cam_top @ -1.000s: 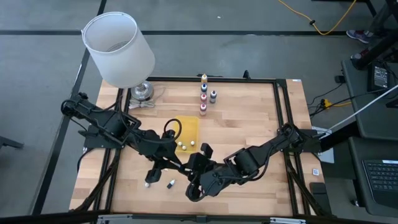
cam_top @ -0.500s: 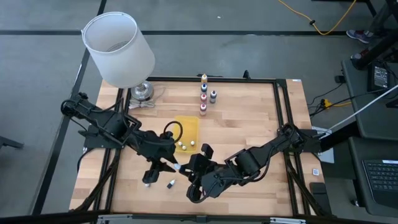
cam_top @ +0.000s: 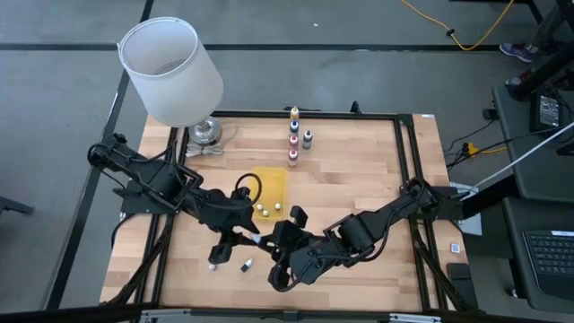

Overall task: Pick & Place food coloring
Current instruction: Put the small black bottle into the yellow bin

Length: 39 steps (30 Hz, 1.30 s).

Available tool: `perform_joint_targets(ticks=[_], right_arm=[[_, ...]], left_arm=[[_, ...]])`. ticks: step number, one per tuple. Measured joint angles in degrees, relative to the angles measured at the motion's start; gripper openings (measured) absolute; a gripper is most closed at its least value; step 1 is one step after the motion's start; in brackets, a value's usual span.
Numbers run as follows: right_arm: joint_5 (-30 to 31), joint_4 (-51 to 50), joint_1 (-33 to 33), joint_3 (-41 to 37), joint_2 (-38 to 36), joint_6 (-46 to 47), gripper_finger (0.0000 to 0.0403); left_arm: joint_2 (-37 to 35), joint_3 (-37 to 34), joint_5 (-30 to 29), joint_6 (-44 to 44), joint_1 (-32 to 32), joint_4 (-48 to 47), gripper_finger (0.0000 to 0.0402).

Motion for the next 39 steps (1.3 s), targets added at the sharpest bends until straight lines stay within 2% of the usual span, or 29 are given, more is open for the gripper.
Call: perform_joint_targets(ticks=[7, 14, 17, 28, 39], right_arm=[[0.1, 0.0, 0.0, 0.0, 0.0, -0.1, 0.0071], [0.6, 0.1, 0.0, 0.0, 0.0, -0.2, 0.0071], [0.4, 0.1, 0.0, 0.0, 0.0, -0.2, 0.0071], [0.7, 0.1, 0.0, 0.1, 0.0, -0.3, 0.0071], [0.9, 0.1, 0.0, 0.1, 0.0, -0.3, 0.0071]], left_arm=[[0.0, 0.0, -0.3, 0.2, 0.0, 3.1, 0.0119], [0.0, 0.0, 0.5, 0.5, 0.0, 2.8, 0.0076], [0.0, 0.0, 0.9, 0.5, 0.0, 2.3, 0.0070], [0.1, 0.0, 1.6, 0.0, 0.0, -1.0, 0.0124], [0.1, 0.0, 1.8, -0.1, 0.0, -0.1, 0.0129]])
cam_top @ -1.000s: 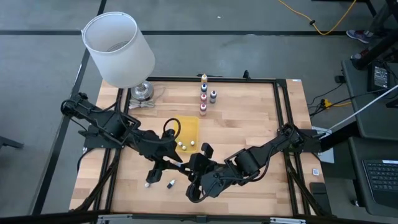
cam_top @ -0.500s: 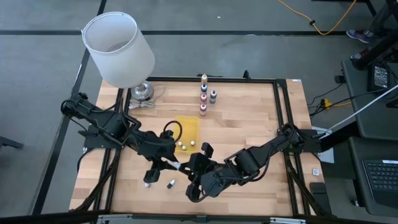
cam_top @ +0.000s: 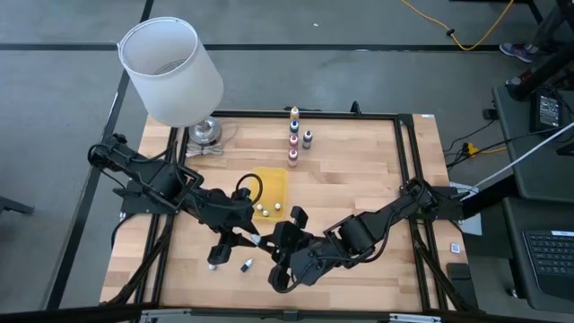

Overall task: Pick & Place food coloring
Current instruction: Put the small black bottle into the yellow bin

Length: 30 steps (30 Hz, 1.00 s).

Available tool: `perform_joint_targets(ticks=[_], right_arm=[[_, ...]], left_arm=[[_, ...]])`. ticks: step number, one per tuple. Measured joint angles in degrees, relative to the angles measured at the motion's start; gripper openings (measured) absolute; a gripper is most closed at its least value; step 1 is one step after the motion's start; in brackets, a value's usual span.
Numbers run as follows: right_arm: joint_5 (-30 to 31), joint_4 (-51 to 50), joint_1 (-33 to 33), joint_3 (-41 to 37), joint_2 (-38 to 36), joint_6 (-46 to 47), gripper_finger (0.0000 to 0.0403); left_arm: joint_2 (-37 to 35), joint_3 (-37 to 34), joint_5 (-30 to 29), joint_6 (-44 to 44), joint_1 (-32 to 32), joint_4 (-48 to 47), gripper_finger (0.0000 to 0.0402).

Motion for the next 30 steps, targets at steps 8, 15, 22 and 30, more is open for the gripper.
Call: perform_joint_targets(ticks=[8, 15, 22, 30], right_arm=[[0.2, 0.0, 0.0, 0.0, 0.0, -0.1, 0.0071], [0.2, 0.0, 0.0, 0.0, 0.0, -0.2, 0.0071], [0.2, 0.0, 0.0, 0.0, 0.0, -0.2, 0.0071], [0.2, 0.0, 0.0, 0.0, 0.0, -0.4, 0.0071]], left_arm=[[0.0, 0.0, 0.0, 0.0, 0.0, 0.8, 0.0130], [0.0, 0.0, 0.0, 0.3, 0.0, 1.6, 0.0124], [0.0, 0.0, -0.7, 0.3, 0.0, 1.4, 0.0113], [0.0, 0.0, -0.8, 0.3, 0.0, 1.4, 0.0070]])
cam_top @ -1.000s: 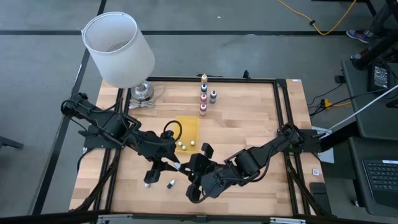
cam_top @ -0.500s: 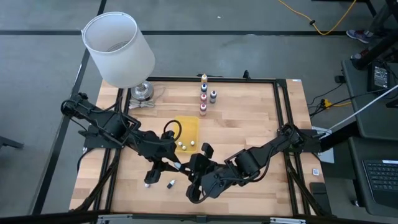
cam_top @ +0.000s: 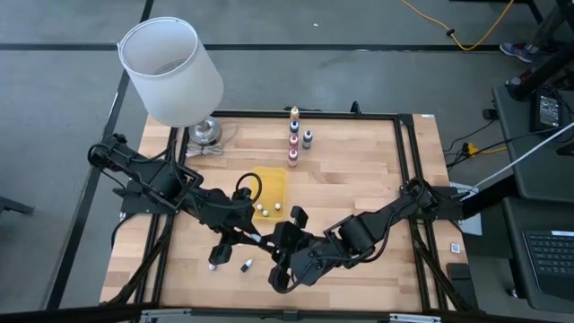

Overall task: Pick & Place food coloring
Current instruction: Put the small black bottle into the yellow bin

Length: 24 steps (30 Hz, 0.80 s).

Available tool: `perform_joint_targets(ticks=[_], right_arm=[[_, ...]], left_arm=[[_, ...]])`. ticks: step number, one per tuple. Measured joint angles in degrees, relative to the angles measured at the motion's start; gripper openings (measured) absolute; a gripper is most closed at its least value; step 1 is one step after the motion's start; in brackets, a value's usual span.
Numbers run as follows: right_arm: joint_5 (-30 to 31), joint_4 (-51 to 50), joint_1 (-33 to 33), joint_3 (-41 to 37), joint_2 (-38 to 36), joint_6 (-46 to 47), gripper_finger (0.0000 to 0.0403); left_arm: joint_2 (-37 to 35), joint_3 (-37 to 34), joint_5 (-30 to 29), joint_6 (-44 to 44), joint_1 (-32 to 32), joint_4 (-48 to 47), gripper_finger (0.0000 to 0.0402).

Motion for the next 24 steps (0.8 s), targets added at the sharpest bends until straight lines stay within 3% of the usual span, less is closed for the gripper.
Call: perform_joint_targets(ticks=[8, 16, 20, 24], right_arm=[[0.0, 0.0, 0.0, 0.0, 0.0, -3.3, 0.0087], [2.1, -8.7, 0.0, 0.0, -3.4, -0.6, 0.0206], [6.2, -17.9, 0.0, 0.0, -6.9, 4.7, 0.0265], [10.9, -27.8, 0.3, 0.0, -10.0, 10.5, 0.0293]], left_arm=[[0.0, 0.0, 0.0, -0.1, 0.0, 0.0, 0.0066], [0.0, 0.0, -1.3, -1.0, 0.0, -0.4, 0.0065], [0.0, 0.0, -4.8, -3.6, 0.0, -3.8, 0.0065], [0.7, 0.0, -9.9, -7.2, 0.8, -7.6, 0.0065]])
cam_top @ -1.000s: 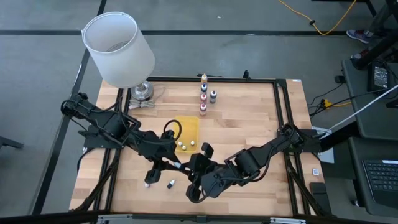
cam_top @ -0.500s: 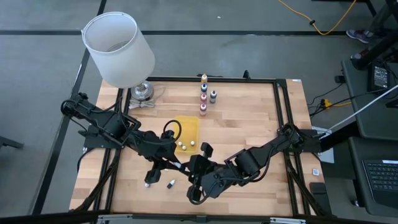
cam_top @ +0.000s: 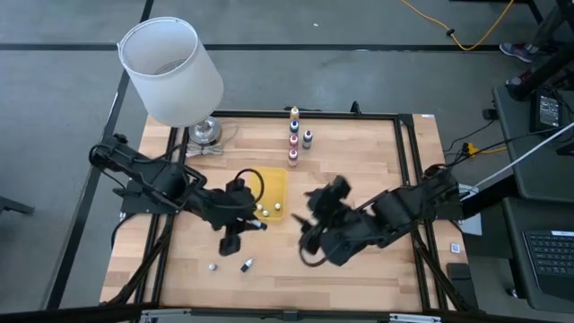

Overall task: Pick & Place food coloring
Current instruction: Put the small black bottle into the yellow bin

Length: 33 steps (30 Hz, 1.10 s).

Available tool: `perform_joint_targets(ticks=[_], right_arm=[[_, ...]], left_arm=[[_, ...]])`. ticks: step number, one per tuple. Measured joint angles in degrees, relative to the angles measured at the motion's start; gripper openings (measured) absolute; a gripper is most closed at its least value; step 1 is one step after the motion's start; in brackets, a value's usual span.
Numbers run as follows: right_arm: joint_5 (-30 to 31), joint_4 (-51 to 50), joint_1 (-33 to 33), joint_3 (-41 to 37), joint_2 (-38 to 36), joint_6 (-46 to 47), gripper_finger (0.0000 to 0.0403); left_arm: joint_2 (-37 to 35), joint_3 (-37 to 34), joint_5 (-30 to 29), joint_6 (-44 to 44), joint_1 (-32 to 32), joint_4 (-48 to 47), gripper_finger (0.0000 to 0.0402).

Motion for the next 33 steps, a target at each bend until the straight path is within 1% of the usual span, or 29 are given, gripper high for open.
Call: perform_joint_targets(ticks=[4, 6, 10, 15, 19, 26, 33], right_arm=[[2.4, -8.4, 0.7, 0.0, -2.2, 5.0, 0.0297], [2.6, -11.5, 0.9, 0.0, -2.8, 6.7, 0.0298], [1.7, -13.1, 0.9, 0.0, -3.0, 5.9, 0.0298], [-0.2, -13.2, 1.3, -0.5, -3.0, 3.5, 0.0298], [-0.4, -13.1, 1.3, -0.7, -2.9, 1.8, 0.0298], [-0.4, -12.5, 1.3, -0.7, -3.0, -2.4, 0.0298], [0.0, -12.6, 1.3, -0.7, -3.0, -4.2, 0.0298]], left_arm=[[2.5, 0.0, -3.0, -4.2, 1.7, -4.5, 0.0065], [4.5, 0.0, -4.3, -5.9, 3.0, -6.6, 0.0065], [8.9, 0.0, -4.8, -10.5, 6.6, -7.9, 0.0065], [14.7, 0.0, -1.3, -18.0, 10.8, -9.8, 0.0065], [19.4, 0.0, 0.3, -22.3, 12.5, -10.2, 0.0065], [27.1, 0.0, 3.5, -24.9, 14.7, -9.3, 0.0065], [31.5, 0.0, 4.1, -26.4, 15.5, -8.5, 0.0065]])
